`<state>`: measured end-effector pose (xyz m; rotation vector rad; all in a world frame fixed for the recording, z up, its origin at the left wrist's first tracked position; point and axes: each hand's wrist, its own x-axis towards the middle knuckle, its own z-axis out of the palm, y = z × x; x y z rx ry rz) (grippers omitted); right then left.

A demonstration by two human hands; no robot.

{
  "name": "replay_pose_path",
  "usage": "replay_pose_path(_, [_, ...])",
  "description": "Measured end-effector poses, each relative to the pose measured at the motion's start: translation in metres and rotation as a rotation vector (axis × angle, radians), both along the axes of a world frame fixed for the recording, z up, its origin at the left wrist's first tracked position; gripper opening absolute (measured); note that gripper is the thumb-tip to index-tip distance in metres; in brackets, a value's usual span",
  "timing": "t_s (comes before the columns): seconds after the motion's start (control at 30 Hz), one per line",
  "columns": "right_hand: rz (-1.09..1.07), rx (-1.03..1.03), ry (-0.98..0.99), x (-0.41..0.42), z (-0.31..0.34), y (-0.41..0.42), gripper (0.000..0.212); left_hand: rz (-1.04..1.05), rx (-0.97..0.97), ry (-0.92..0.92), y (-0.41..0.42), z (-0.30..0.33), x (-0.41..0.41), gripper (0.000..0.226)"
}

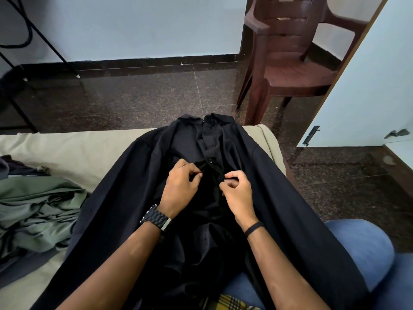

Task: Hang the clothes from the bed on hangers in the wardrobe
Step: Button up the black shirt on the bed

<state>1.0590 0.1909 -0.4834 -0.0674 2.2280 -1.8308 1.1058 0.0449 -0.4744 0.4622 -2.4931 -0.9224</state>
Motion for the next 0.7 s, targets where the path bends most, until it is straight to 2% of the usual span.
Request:
replay_pose_path(0.1, [0.055,-0.018,0.115,0.006,0.002,0.004,0.025,-0.001,-0.003,0.029,0.006,0.007,0.005,0.003])
replay_pose_path(0.2, [0.082,-0.01,0.124,0.008,0.003,0.006,0.026,-0.04,0.011,-0.085,0.009,0.007,0.008,0.007])
replay_pose_path(0.33, [-0.04,-0.022,0.085,0.007,0.004,0.006,0.004,-0.016,0.177,-0.102,0.017,0.003,0.013,0.022])
replay_pose_path(0.47, [-0.006,0.048,0.09,0.007,0.003,0.006,0.011,0.034,0.32,-0.145,0.022,0.006,0.015,0.028])
replay_pose_path(0.63, [0.053,0.064,0.135,0.01,0.007,0.007,0.024,0.011,0.205,-0.145,0.025,0.009,0.021,0.02])
replay_pose_path(0.7, [0.074,0.059,0.158,0.011,0.01,0.008,0.029,-0.049,0.087,-0.145,0.026,0.008,0.024,0.026])
